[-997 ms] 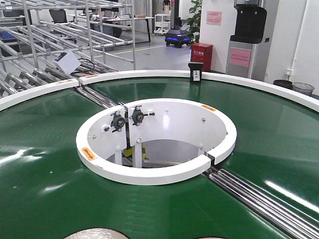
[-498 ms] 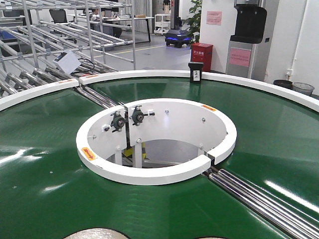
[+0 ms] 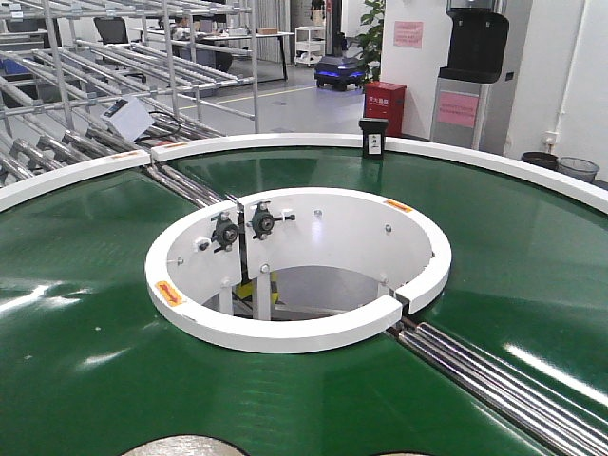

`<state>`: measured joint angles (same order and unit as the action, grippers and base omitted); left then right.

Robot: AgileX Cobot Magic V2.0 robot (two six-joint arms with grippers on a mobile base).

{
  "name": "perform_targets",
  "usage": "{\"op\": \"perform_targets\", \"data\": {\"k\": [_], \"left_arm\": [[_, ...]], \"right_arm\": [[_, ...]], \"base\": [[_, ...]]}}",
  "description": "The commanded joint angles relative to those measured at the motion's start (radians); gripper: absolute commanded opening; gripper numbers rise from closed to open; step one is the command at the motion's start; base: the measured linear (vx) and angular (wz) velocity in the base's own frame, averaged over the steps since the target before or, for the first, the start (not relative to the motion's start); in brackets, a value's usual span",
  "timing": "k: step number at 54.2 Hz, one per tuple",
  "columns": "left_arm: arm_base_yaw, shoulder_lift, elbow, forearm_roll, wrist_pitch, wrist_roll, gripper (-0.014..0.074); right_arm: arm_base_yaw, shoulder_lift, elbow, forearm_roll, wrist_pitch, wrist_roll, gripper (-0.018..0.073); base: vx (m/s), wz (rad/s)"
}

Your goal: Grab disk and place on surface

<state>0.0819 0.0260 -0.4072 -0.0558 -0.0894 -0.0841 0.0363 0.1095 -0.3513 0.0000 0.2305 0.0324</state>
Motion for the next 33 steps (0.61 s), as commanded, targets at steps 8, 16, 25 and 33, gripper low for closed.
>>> {"op": "perform_targets", "data": {"k": [8,16,25,33], "left_arm": [[-0.001,0.247,-0.36,0.007,0.212,0.053,-0.0007],[-0.001,0.371,-0.383,0.007,0.216,0.048,-0.0006],[-0.003,0.459,-0.345,0.007,0.303,0.043,0.0002],[-0.003,0.523,-0.306,0.007,0.409,0.044,0.0044]], "right_arm": [[-0.004,0.223,-0.287,0.009,-0.019,-0.004,-0.0008],[-0.004,0.326,-0.313,0.008,-0.017,-0.004,-0.0006],[-0.004,0.442,-0.313,0.009,-0.012,-0.003,0.0004],[-0.004,0.515,-0.313,0.009,-0.01,0.005,0.0039]], "base": [[0.0,0.0],[0.0,0.0],[0.0,0.0],[0.0,0.0]]}}
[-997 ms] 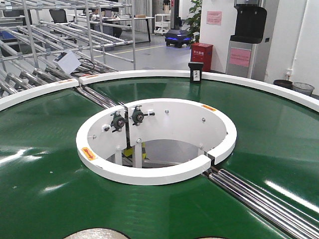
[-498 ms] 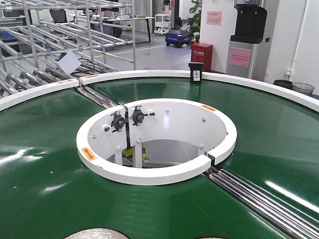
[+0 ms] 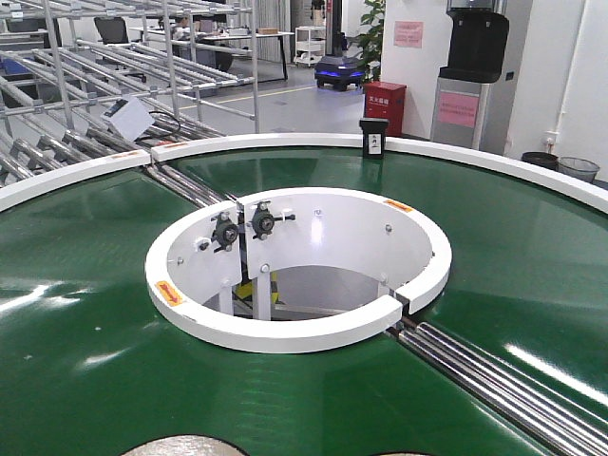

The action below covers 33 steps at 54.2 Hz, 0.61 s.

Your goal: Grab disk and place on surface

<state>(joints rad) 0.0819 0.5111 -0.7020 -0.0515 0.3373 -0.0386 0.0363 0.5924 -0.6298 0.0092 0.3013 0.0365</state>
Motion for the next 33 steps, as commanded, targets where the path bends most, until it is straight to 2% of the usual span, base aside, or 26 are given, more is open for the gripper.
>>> {"op": "perform_targets", "data": {"k": [1,7,19,27,33], "left_arm": [[-0.003,0.044,-0.006,0.003,-0.004,-0.002,0.0055],[-0.003,0.083,-0.002,0.003,0.075,0.0,0.0144],[-0.004,0.156,-0.002,0.003,0.137,0.0,0.0419],[-0.004,0.192,-0.002,-0.006,0.135,-0.003,0.0473],[-0.005,0.244,-0.004,-0.05,0.173,-0.002,0.0467]], "right_arm": [[-0.004,0.039,-0.034,0.0,-0.08,0.001,0.0047],[-0.004,0.071,-0.033,0.0,-0.063,0.001,0.0105],[-0.004,0.097,-0.031,0.0,0.006,0.001,0.0306],[-0.004,0.097,-0.031,0.0,0.035,0.001,0.0423],[-0.004,0.097,-0.031,0.0,0.035,0.001,0.0452]], "base": [[0.0,0.0],[0.0,0.0],[0.0,0.0],[0.0,0.0],[0.0,0.0]]}}
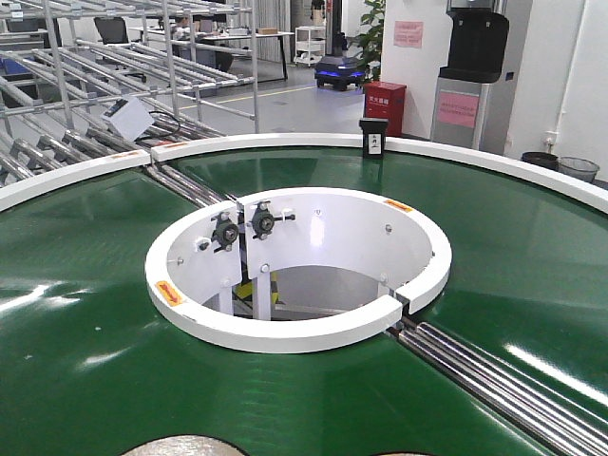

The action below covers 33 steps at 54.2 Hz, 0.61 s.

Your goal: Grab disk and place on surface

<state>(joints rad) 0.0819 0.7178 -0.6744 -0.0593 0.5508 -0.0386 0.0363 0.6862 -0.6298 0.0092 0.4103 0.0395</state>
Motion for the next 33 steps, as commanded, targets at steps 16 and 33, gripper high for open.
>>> {"op": "perform_targets", "data": {"k": [16,33], "left_arm": [[-0.005,0.363,-0.036,-0.367,0.064,0.298,0.0466],[-0.003,0.659,-0.164,-0.473,0.075,0.494,0.0466]], "right_arm": [[-0.004,0.003,-0.031,0.0,-0.075,-0.002,0.0451],[-0.004,0.003,-0.031,0.0,-0.075,-0.002,0.0451]], "base": [[0.0,0.0],[0.0,0.0]]}}
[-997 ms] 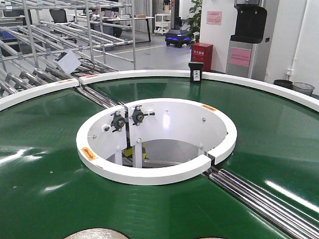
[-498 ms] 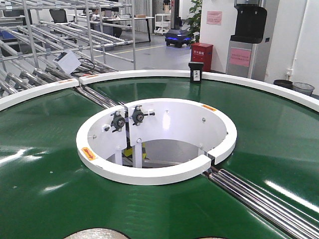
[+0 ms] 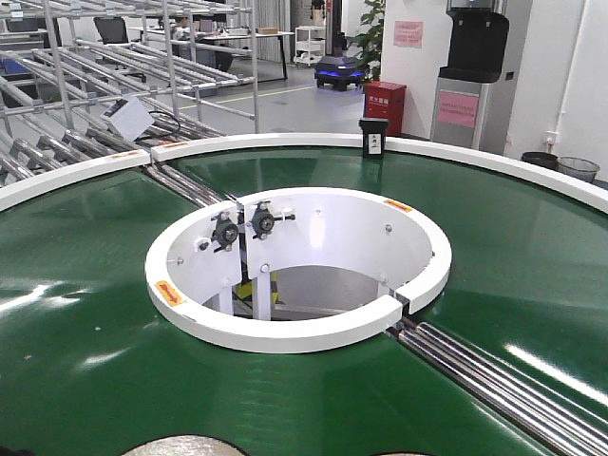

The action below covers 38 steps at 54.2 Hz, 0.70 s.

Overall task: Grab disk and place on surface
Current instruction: 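Close the left gripper on the rim of the nearer cream plate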

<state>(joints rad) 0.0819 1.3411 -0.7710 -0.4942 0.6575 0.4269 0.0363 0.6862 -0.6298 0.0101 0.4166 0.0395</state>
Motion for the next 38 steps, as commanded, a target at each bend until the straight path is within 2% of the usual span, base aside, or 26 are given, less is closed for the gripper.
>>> {"op": "perform_targets", "data": {"k": [1,8,14,22,29,38], "left_arm": [[-0.003,0.052,-0.075,-0.038,-0.029,0.033,0.0466],[-0.001,0.148,-0.139,-0.072,0.034,0.118,0.0466],[0.0,0.219,-0.173,-0.152,0.102,0.25,0.0466],[0.0,0.308,-0.183,-0.277,0.163,0.386,0.0466],[0.0,0.37,-0.183,-0.349,0.229,0.463,0.0466],[0.0,0.402,-0.183,-0.441,0.315,0.569,0.0456]], "right_arm": [[-0.004,0.003,-0.031,-0.001,-0.082,-0.002,0.0451],[-0.004,0.003,-0.031,-0.001,-0.082,-0.002,0.0451],[-0.004,0.003,-0.031,-0.001,-0.081,-0.002,0.0451],[-0.004,0.003,-0.031,0.021,-0.078,-0.002,0.0451],[-0.004,0.003,-0.031,0.059,-0.078,-0.002,0.0451],[-0.004,0.003,-0.031,0.06,-0.078,-0.002,0.0451]], "base": [[0.0,0.0],[0.0,0.0],[0.0,0.0],[0.0,0.0],[0.0,0.0],[0.0,0.0]]}}
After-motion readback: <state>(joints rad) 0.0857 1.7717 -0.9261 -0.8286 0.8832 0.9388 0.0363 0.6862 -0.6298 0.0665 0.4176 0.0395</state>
